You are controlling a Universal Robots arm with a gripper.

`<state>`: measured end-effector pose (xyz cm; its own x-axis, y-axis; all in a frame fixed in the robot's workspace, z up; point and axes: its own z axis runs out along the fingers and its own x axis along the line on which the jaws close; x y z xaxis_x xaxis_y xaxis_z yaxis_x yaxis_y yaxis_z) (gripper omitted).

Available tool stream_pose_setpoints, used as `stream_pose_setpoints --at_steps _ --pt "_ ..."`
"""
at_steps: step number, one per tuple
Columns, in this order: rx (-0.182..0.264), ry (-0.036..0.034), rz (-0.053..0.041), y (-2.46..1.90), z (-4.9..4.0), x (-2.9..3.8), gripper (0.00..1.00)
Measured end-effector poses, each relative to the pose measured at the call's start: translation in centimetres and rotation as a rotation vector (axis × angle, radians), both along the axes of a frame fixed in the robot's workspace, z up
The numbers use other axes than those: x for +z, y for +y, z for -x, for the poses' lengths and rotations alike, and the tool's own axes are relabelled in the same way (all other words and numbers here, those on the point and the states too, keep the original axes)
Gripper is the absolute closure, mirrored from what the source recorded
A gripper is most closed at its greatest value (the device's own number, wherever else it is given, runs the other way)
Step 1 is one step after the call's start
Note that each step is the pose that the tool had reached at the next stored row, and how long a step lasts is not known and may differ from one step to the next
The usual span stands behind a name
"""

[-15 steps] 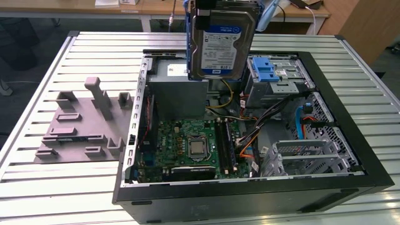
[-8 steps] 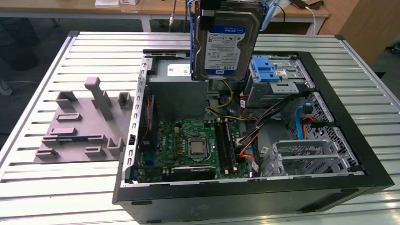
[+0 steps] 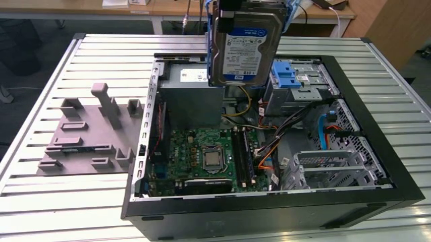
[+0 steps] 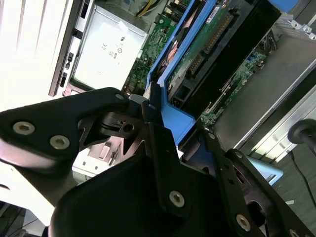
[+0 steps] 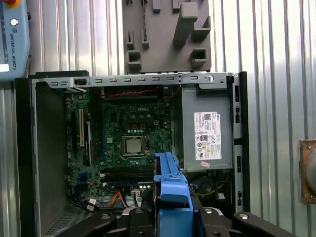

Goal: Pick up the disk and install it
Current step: 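Pick up the disk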

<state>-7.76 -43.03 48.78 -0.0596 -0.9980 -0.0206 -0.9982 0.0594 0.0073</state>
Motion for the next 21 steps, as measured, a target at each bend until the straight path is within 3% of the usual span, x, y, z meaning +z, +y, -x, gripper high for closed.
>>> stream_pose_setpoints --at_steps 9,21 --pt "0.0 0.0 0.0 0.0 -0.92 0.0 0.64" --pt "0.0 0.0001 0.0001 0.0 -1.28 0.01 0.64"
